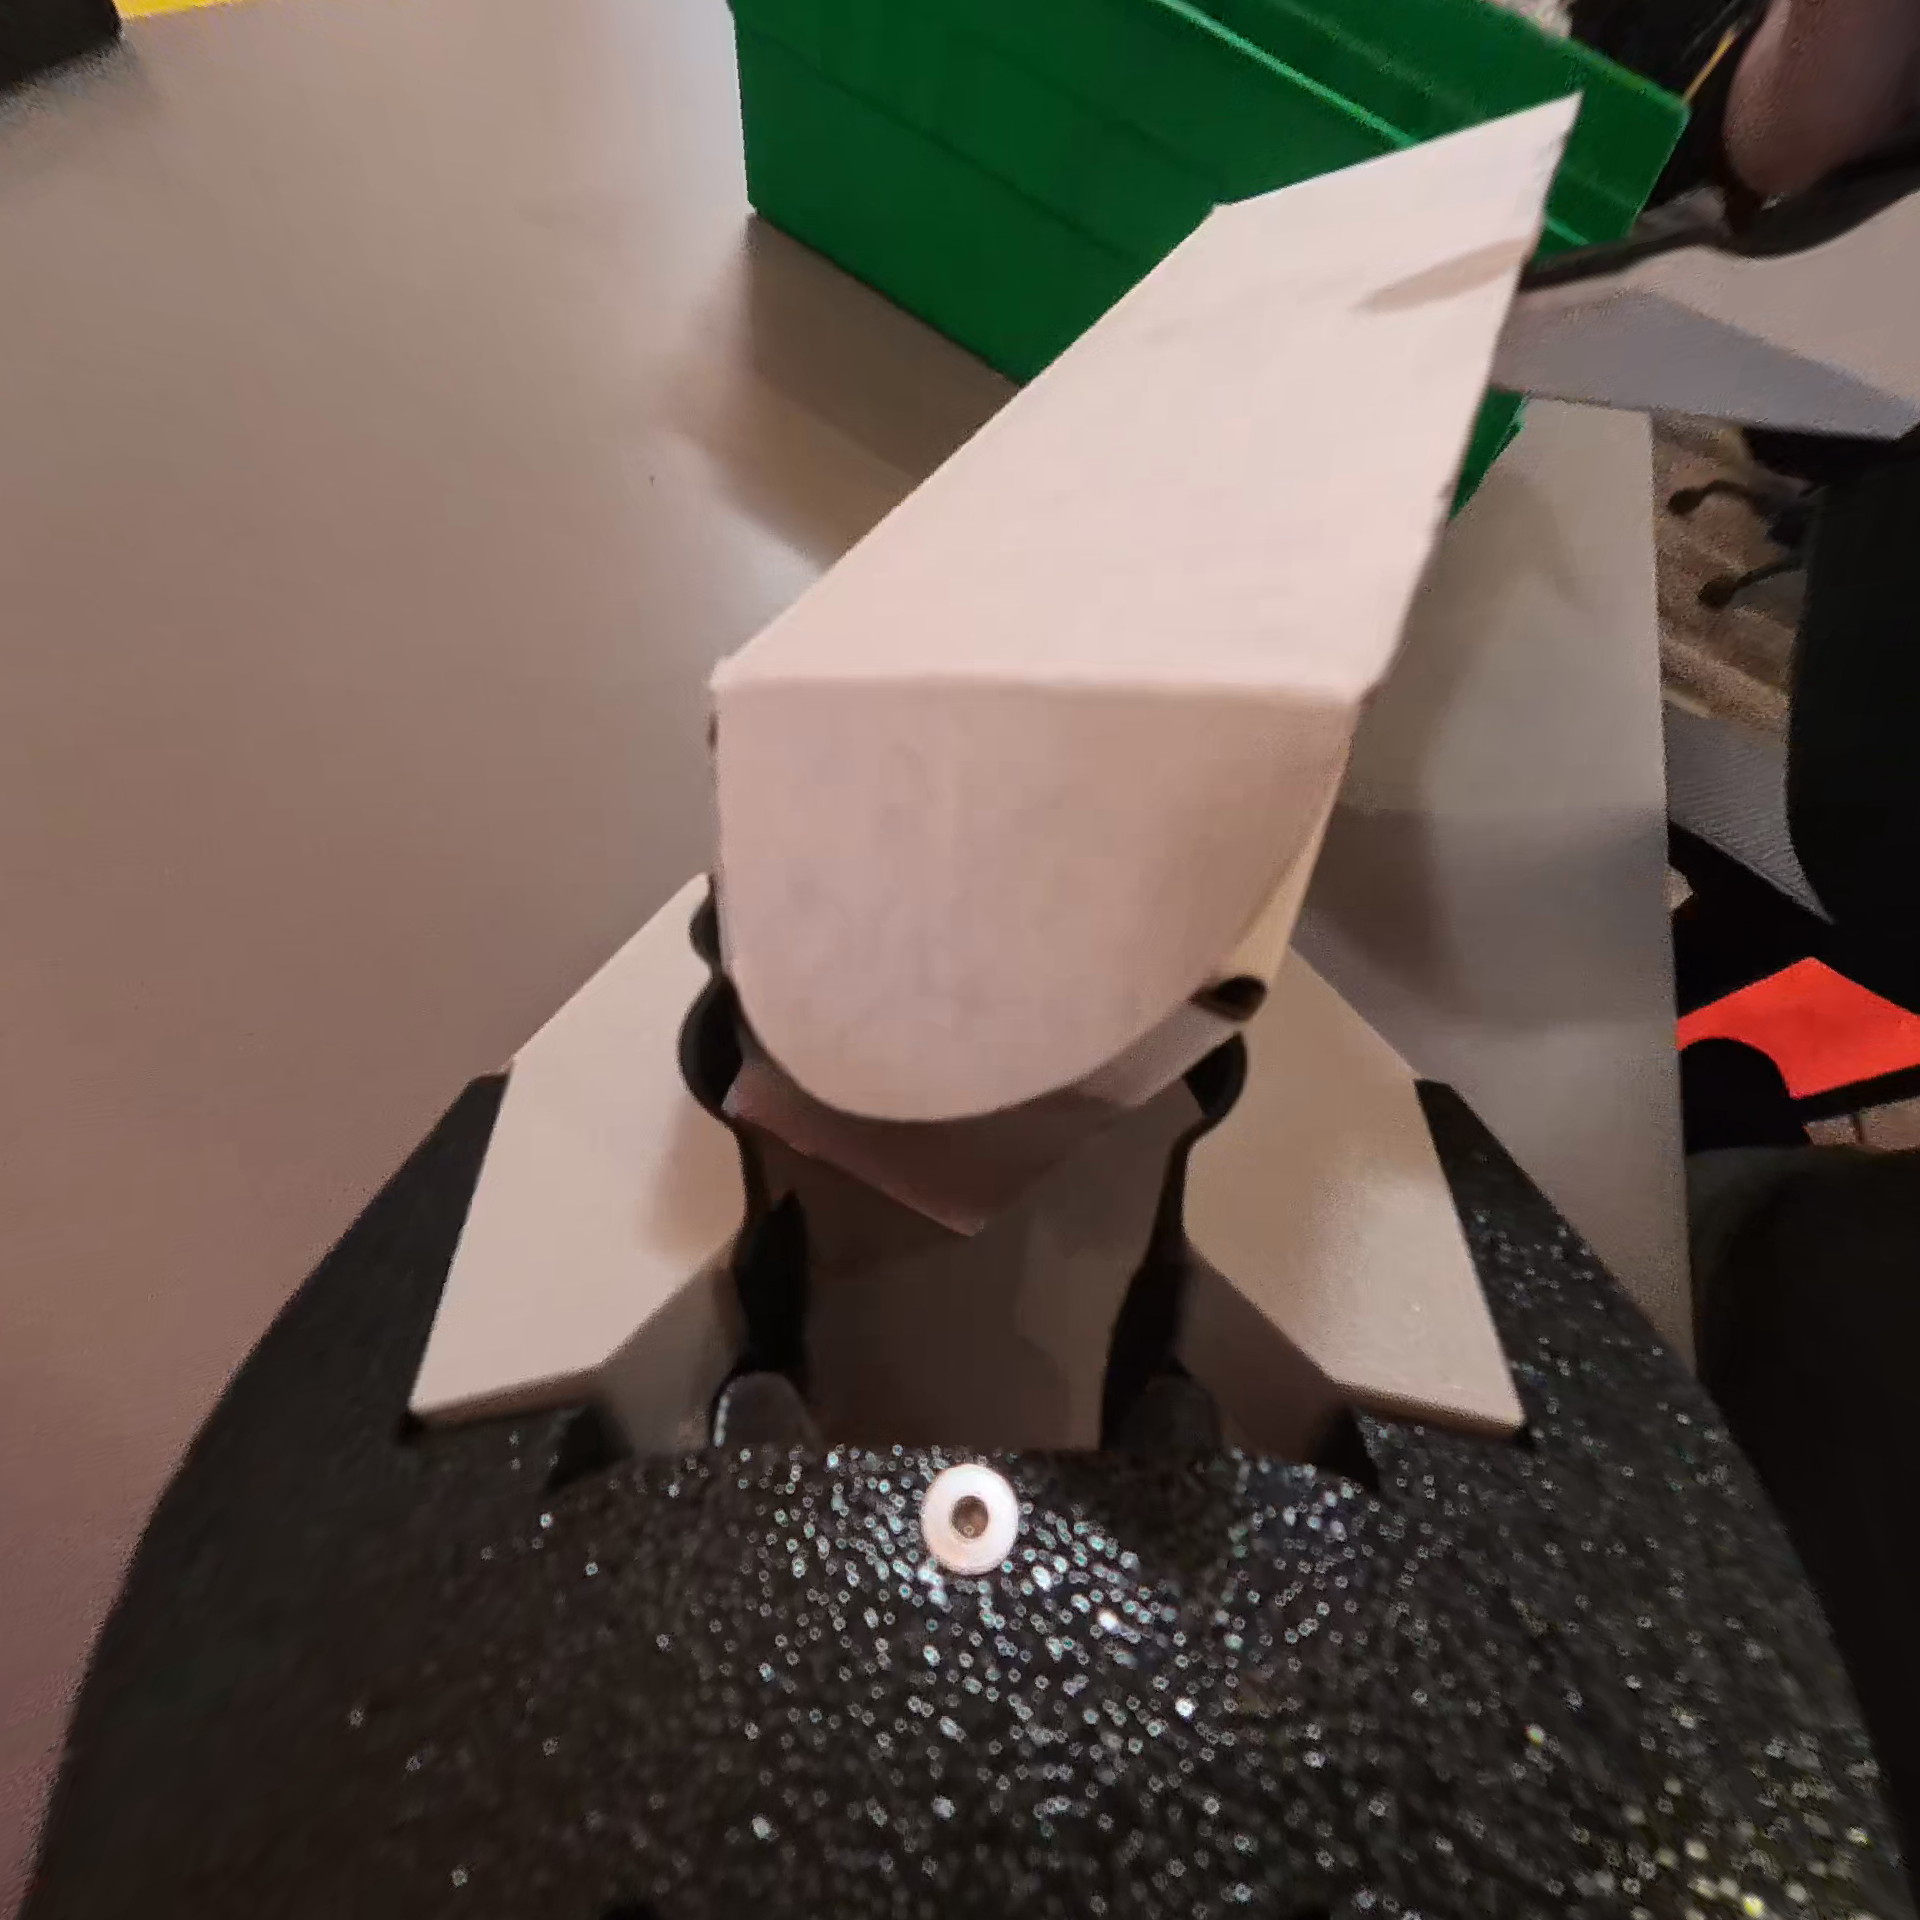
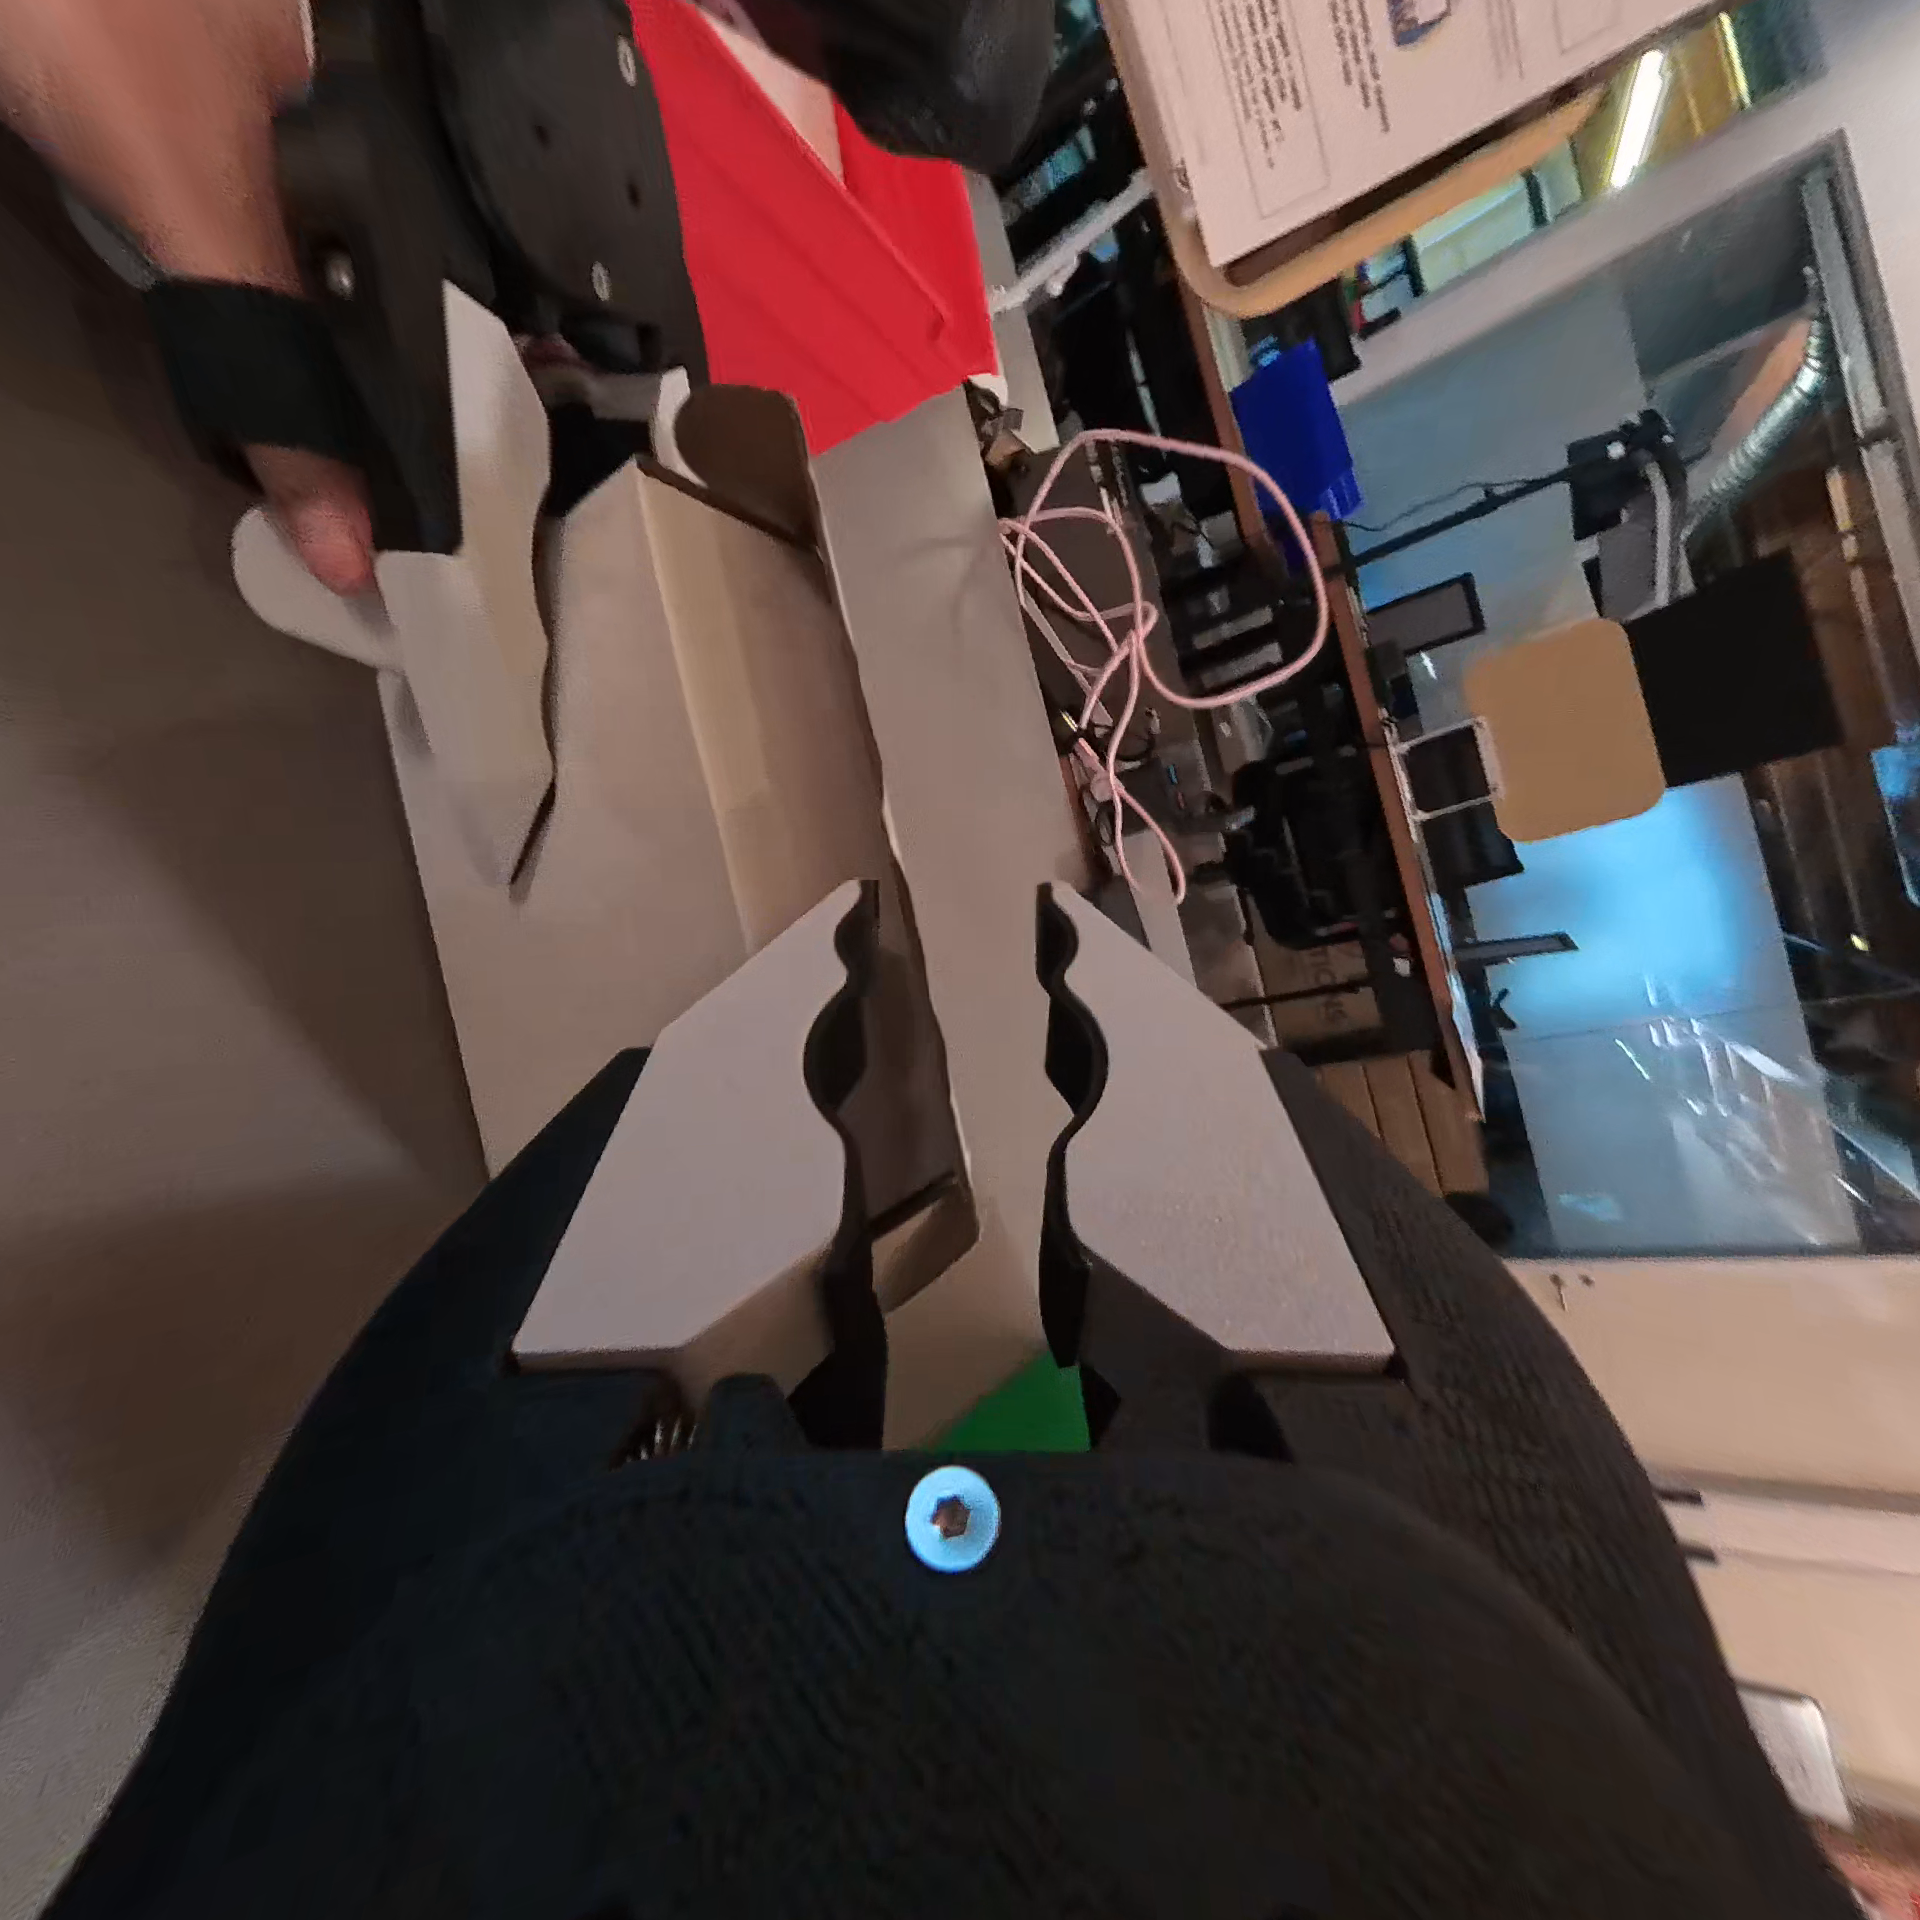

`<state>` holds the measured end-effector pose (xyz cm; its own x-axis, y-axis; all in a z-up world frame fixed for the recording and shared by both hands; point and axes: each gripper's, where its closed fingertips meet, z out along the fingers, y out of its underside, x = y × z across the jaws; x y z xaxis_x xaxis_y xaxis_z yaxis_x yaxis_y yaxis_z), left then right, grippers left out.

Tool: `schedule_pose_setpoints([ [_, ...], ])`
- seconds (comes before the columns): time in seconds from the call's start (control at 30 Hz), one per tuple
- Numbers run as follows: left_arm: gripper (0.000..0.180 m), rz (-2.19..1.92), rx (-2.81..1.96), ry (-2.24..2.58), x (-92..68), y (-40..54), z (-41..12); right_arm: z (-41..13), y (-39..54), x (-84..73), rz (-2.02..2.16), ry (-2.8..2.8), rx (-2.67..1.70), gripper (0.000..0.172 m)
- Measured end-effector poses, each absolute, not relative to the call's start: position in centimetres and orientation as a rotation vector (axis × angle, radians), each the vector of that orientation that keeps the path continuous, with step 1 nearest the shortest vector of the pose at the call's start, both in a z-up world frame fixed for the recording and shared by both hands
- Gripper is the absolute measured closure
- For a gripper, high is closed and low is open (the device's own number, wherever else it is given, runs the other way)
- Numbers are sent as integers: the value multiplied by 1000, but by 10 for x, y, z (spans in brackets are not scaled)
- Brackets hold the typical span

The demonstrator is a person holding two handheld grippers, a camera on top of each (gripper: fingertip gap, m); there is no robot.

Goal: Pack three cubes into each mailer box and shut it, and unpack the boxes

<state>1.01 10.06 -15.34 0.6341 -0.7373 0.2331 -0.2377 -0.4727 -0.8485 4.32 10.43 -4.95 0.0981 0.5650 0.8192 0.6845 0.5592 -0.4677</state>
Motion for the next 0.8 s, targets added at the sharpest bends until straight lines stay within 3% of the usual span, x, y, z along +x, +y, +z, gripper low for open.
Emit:
schedule_pose_setpoints([
  [0.2,99,-789,-1980,757,9,99,-153,-49,103,26,-135,-1700,-1040,144],
  [0.3,100,-785,-1980,762,9,98,-154,-47,110,26,-192,-1723,-1024,161],
  [0.8,102,-787,-1980,766,10,97,-154,-40,142,21,224,-1555,-1460,157],
])
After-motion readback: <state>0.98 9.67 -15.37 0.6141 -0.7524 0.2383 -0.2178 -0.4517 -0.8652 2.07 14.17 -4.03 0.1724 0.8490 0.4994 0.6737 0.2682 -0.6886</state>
